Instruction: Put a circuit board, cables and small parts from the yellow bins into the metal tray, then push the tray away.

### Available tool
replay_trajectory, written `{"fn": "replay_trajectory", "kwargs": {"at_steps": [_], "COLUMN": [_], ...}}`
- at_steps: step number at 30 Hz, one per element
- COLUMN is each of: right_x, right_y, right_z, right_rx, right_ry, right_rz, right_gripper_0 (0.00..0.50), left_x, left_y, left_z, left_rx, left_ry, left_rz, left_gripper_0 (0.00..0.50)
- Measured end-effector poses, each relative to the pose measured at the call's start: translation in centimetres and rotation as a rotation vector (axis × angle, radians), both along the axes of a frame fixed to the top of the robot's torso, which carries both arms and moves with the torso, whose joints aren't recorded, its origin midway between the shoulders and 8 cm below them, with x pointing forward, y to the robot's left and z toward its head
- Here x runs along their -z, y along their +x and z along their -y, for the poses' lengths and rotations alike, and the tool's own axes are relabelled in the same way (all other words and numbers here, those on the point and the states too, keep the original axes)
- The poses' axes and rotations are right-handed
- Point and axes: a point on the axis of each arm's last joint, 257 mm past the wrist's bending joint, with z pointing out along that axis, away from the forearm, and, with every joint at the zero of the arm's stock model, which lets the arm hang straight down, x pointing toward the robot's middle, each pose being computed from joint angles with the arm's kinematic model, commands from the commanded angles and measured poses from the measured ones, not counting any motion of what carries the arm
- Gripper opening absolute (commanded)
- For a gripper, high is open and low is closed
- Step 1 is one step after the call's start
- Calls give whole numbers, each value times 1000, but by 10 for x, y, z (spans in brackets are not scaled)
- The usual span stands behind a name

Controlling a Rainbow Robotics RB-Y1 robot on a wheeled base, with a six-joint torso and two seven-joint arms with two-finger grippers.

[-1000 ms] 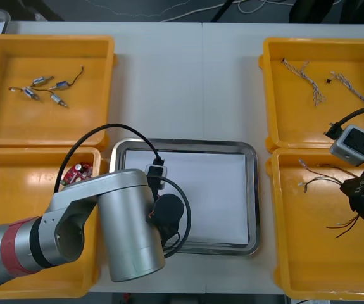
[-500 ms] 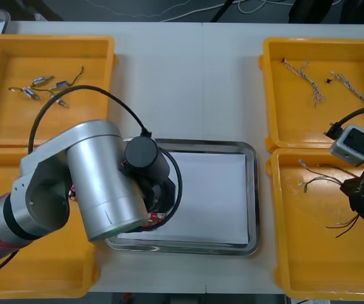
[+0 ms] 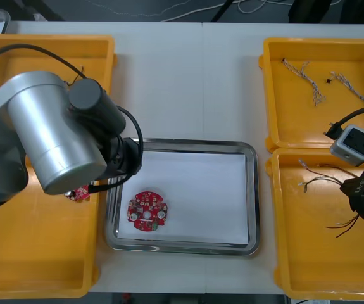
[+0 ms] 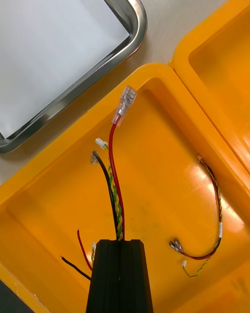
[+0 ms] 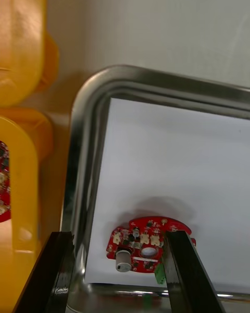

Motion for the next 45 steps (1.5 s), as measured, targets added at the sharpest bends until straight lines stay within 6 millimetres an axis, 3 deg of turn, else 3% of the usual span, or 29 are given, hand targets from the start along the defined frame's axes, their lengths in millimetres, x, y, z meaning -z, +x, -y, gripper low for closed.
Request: {"fn": "replay_trajectory", "kwargs": {"at_steps": [9, 17, 25, 33, 45], "right_x": [6, 5, 6, 28, 65], "right_y": [-2, 0, 0, 0, 6], "right_z": [-12, -57, -101, -139, -166], "right_rx": [-39, -214, -389, -519, -603], "right_ry": [-3, -51, -140, -187, -302], "right_rz": [-19, -21, -4, -26, -72], "right_gripper_0": [0, 0, 0, 0, 0], "left_x": [-22, -35, -44, -48, -60], "left_y": [38, 62, 80, 95, 116], "left_z": [-49, -80, -109, -144, -173], "left_rx": [-130, -128, -236, -324, -287], "left_ry": [-29, 10, -29, -28, 15], "left_rz": [3, 2, -6, -1, 44], "left_gripper_0": [500, 500, 500, 500, 500]}}
